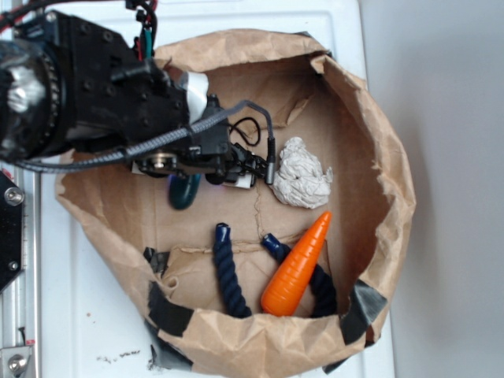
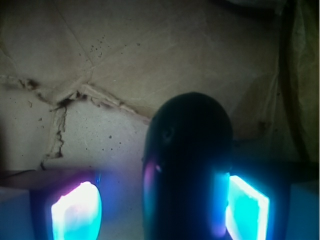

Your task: Grab the plastic pickle.

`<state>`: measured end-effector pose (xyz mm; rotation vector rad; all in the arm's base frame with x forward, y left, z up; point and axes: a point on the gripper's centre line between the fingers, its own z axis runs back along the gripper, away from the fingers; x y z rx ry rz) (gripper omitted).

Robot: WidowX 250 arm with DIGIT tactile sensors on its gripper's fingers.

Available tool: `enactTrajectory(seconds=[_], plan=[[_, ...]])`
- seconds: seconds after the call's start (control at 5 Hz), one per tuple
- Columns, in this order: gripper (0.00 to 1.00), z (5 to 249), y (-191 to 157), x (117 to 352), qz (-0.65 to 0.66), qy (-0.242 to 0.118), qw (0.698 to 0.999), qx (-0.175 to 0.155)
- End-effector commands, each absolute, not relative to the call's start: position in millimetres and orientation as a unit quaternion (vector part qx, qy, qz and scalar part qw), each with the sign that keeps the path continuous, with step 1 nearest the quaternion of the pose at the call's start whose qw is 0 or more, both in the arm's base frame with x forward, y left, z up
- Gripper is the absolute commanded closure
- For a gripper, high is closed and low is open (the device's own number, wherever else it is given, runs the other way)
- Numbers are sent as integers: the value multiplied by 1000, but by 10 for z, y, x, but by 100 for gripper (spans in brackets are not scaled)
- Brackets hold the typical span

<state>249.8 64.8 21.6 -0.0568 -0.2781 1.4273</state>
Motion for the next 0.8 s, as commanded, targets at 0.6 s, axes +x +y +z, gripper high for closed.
enactTrajectory(seconds=[0.6], plan=[[100,1327,792,2553,460,-167,863,-123]])
